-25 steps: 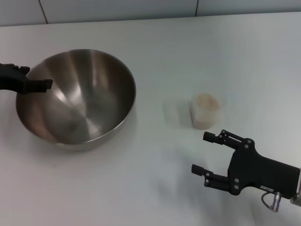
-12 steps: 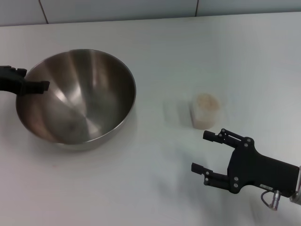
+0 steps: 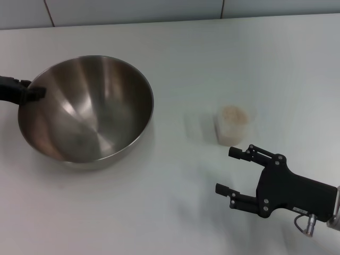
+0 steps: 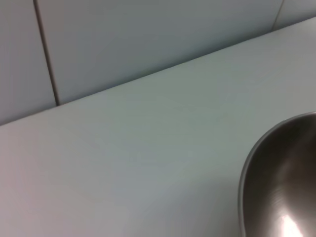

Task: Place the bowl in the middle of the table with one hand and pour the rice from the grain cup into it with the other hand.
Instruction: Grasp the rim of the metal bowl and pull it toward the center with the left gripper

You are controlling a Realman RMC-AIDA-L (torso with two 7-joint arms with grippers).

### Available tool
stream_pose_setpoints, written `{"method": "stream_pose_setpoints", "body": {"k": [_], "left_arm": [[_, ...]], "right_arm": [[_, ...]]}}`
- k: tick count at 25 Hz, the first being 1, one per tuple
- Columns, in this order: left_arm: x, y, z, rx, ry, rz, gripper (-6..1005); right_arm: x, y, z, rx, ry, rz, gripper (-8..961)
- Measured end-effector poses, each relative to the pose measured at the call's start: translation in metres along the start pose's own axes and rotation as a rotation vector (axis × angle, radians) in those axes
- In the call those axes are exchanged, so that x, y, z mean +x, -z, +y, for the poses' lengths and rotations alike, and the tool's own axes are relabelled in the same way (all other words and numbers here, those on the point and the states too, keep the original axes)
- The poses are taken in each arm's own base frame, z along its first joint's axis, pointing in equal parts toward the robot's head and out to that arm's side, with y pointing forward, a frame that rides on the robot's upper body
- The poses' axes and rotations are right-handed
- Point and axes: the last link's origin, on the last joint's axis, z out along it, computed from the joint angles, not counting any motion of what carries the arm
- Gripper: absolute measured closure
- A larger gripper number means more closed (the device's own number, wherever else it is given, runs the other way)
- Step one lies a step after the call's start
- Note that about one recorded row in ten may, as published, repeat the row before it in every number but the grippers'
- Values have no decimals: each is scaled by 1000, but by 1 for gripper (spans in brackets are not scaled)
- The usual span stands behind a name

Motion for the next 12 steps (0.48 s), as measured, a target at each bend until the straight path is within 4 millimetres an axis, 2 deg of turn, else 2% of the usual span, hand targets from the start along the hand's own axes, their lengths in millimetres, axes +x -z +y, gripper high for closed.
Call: {"method": "stream_pose_setpoints", "body": {"k": [5,7,12], "left_arm": [[1,-3,1,1,-5,-28,517],[3,-3,2,-1,-7,-27,739],[3,-3,2,-3,-8,-25,841]], "right_arm": [[0,0,0,-1,1,0,157],[0,0,0,-1,2,0,157],[0,0,0,-1,4,0,157]]}}
